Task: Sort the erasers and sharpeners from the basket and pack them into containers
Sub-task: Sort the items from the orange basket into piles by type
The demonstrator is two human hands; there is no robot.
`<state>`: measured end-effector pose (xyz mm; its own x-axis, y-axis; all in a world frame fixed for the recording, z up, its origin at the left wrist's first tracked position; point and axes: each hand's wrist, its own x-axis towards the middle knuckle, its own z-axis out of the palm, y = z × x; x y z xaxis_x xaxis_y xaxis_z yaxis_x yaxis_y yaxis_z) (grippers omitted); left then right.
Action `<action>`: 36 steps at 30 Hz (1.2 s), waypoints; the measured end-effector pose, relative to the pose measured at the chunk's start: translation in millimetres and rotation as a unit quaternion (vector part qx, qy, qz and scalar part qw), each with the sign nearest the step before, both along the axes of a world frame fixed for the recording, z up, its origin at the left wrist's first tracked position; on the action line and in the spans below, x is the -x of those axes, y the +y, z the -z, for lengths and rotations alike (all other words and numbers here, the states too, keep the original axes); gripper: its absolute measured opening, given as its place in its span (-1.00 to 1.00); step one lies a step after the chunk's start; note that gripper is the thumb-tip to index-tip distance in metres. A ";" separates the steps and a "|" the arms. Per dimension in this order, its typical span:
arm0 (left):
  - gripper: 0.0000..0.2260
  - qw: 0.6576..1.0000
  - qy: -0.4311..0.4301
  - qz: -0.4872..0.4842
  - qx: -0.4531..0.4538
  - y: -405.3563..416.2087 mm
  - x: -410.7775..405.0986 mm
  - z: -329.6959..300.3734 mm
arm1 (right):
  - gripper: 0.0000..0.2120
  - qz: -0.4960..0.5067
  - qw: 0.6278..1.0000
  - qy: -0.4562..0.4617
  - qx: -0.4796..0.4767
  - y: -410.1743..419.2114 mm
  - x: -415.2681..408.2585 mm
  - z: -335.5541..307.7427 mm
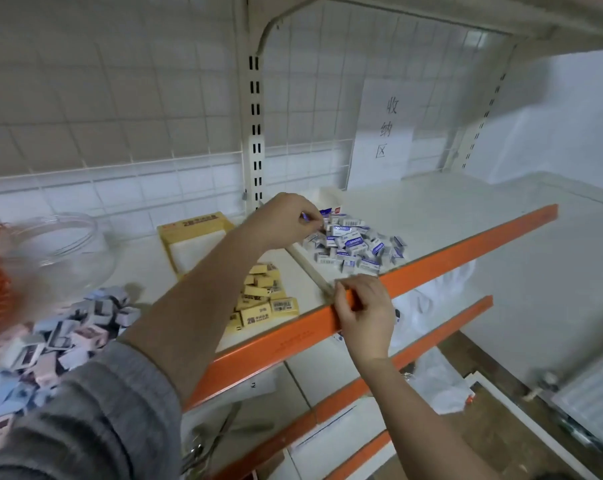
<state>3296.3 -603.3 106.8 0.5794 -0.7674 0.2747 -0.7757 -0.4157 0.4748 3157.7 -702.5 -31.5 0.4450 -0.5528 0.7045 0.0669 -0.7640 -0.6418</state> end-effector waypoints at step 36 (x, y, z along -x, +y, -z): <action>-0.84 0.912 -0.012 -0.402 0.077 555.1 28.6 -11.1 | -0.51 -0.338 0.726 0.547 0.244 487.6 -264.5 -101.1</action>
<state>3267.7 -48.2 118.0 0.9309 -0.0476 0.3622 -0.2590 -0.7852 0.5625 3422.2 -214.9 69.6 0.9396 0.2487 -0.2353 0.1865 -0.9481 -0.2576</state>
